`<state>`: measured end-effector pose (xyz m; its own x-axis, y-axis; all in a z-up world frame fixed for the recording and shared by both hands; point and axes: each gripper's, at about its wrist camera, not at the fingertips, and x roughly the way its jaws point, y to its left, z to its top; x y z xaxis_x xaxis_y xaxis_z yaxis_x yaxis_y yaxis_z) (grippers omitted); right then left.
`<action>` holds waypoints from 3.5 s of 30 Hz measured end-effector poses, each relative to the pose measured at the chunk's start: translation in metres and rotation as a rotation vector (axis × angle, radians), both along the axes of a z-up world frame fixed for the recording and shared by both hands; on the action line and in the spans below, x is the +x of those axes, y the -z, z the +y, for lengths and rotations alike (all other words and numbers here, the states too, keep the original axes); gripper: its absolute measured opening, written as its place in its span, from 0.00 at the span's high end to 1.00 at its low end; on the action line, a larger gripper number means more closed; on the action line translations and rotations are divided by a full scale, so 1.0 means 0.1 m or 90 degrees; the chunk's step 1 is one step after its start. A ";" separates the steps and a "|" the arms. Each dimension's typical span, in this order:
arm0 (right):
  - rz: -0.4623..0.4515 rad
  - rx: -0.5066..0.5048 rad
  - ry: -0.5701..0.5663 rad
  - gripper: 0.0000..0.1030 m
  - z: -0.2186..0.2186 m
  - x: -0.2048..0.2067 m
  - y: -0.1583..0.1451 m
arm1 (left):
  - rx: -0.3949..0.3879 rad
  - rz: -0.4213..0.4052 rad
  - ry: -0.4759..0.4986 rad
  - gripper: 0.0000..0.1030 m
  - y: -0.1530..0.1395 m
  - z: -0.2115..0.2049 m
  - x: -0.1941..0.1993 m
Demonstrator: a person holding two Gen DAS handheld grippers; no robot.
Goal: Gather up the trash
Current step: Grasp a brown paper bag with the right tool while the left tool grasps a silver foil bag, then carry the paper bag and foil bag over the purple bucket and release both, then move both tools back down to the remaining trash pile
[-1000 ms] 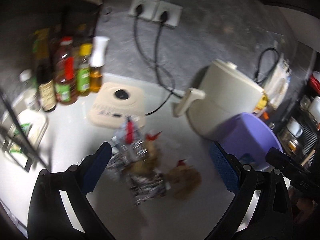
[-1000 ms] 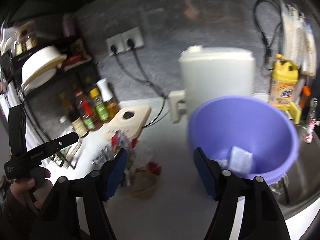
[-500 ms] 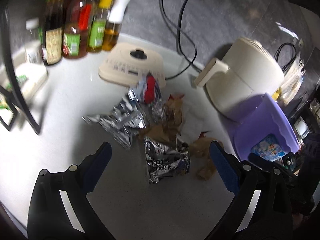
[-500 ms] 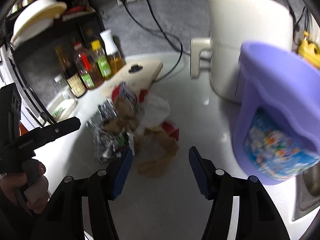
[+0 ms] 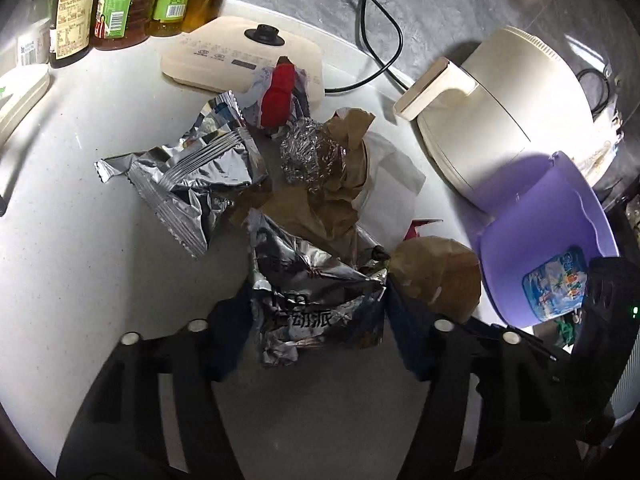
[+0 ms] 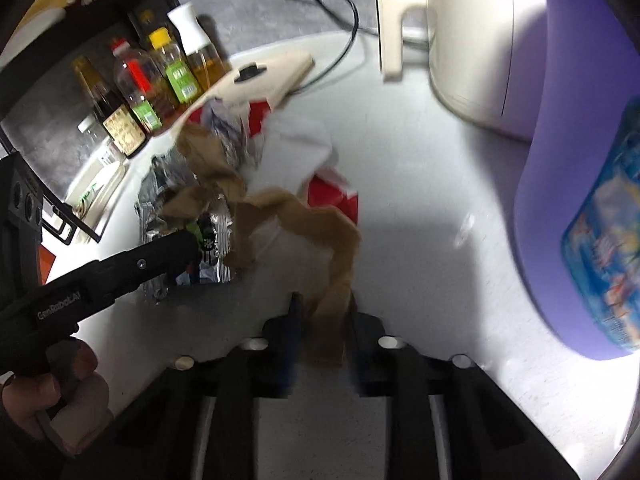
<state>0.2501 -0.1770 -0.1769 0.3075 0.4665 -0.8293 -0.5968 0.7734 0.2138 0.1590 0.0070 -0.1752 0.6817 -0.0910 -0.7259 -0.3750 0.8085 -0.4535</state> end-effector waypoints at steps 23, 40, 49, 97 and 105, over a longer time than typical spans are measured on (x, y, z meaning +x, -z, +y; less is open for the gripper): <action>-0.115 0.106 0.014 0.88 -0.27 -0.29 -1.06 | 0.092 -0.129 -0.055 0.63 -0.98 0.08 -0.63; -0.241 0.179 0.131 0.88 -1.12 0.02 -1.98 | 0.130 -0.209 -0.008 0.63 -1.60 -0.30 -0.38; -0.261 0.139 0.211 0.85 -1.73 0.33 -1.99 | 0.124 -0.242 0.063 0.63 -1.78 -0.81 -0.01; -0.236 0.184 0.161 0.24 -1.71 0.13 -2.00 | 0.161 -0.229 0.075 0.08 -1.81 -0.56 0.16; -0.205 0.197 0.068 0.31 -0.86 -0.08 -1.88 | 0.173 -0.180 0.019 0.08 -1.60 0.11 -0.20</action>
